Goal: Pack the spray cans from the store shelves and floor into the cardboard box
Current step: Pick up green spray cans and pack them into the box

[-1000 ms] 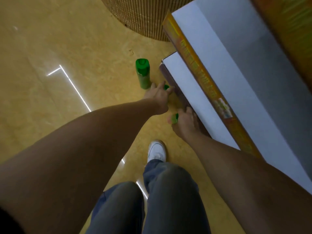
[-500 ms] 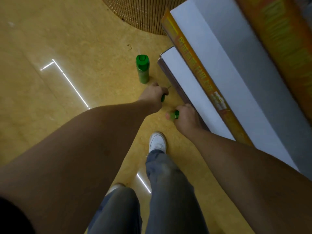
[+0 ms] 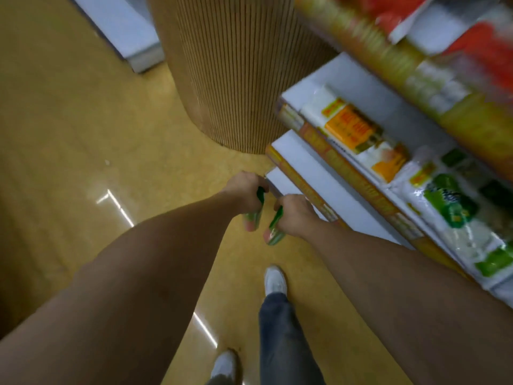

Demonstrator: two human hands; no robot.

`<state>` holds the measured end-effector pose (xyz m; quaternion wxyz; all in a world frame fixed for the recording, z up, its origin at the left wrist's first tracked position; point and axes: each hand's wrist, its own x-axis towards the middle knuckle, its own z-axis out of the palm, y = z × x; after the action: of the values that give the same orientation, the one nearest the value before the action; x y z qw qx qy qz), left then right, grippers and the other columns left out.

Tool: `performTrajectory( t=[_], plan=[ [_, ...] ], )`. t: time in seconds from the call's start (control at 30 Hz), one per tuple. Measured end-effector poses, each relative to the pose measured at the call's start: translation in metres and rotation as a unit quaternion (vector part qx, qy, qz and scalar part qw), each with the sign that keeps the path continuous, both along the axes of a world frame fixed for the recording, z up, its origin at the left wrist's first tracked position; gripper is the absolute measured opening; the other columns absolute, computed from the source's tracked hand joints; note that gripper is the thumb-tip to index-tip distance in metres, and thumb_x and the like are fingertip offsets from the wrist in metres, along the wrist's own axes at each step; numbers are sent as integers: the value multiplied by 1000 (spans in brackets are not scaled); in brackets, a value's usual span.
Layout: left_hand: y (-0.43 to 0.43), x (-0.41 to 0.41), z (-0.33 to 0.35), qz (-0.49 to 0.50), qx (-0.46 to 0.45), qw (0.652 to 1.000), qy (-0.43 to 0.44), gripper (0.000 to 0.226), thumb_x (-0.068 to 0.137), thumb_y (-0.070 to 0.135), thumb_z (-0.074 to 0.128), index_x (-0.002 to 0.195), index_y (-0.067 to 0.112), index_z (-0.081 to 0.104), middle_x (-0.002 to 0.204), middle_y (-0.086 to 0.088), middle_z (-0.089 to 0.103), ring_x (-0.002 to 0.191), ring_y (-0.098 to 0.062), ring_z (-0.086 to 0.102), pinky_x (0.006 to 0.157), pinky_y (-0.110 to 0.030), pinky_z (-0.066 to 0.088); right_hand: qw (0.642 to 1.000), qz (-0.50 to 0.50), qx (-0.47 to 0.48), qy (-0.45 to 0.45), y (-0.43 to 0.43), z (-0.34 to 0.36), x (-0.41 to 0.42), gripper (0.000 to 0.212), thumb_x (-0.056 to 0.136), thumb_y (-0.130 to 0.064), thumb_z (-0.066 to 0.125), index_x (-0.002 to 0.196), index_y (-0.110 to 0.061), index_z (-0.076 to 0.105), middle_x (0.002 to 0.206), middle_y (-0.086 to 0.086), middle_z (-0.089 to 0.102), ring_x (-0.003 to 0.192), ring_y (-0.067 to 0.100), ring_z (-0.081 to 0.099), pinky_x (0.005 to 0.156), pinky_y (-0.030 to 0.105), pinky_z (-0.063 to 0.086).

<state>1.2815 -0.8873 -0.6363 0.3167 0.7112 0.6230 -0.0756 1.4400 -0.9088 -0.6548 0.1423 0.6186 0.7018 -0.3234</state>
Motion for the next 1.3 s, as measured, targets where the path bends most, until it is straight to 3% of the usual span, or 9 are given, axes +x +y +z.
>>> performTrajectory(
  t=[0.1,0.2,0.3,0.5,0.6,0.77,0.97,1.07,1.3],
  plan=[
    [-1,-14,69,-8,39,999,11,45,82,21,68,126,29,67,117,-4,67,105,-26,62,77,-32,52,1000,5,27,2,0,67,-12,37,77,-15,79,113,-15,71,105,6,65,94,25,63,77,33,55],
    [-8,-20,142,-32,55,998,17,44,84,23,71,127,29,67,115,-2,66,98,-21,61,72,-29,52,999,19,43,12,-6,139,-17,42,76,-17,82,117,-16,70,108,5,63,94,23,61,68,30,46],
    [-23,-20,215,-83,88,992,27,42,85,24,72,127,28,67,108,0,63,93,-19,59,69,-27,48,997,36,66,0,-19,212,-18,45,73,-22,87,115,-15,71,110,5,66,94,21,62,67,31,49],
    [-56,-13,340,-124,115,986,-4,37,88,18,75,123,23,67,111,-8,62,89,-24,66,63,-32,62,994,10,105,-3,-61,347,-10,41,75,-21,89,112,-14,72,99,4,66,76,18,63,54,31,53],
    [-67,0,400,-147,116,982,-17,35,87,18,76,121,19,68,112,-9,61,89,-24,65,64,-34,63,993,-26,116,1,-77,408,4,39,73,-19,90,107,-16,72,103,6,66,85,23,67,62,38,63],
    [-88,36,481,-178,122,976,-14,30,86,22,80,114,21,68,104,-8,57,84,-24,64,57,-35,62,992,-76,101,6,-110,509,41,35,78,-12,87,108,-14,70,107,8,65,95,31,69,67,47,64],
    [-130,97,560,-220,159,962,2,39,86,21,80,123,18,68,102,-6,59,88,-30,68,65,-46,64,979,-137,149,5,-173,579,106,33,76,-12,88,105,-9,73,106,11,67,95,35,69,63,48,64],
    [-162,140,582,-249,178,952,-2,35,84,16,81,117,20,72,108,-6,61,90,-28,65,65,-44,64,969,-169,181,7,-212,600,145,30,75,-11,88,102,-11,75,102,11,70,92,32,70,69,52,64],
    [-236,248,599,-302,183,935,-44,28,85,15,80,111,21,70,112,-7,61,90,-27,67,50,-29,57,945,-233,229,-9,-316,625,240,31,79,-9,84,108,-8,73,97,11,70,88,32,72,71,51,64]
  ],
)
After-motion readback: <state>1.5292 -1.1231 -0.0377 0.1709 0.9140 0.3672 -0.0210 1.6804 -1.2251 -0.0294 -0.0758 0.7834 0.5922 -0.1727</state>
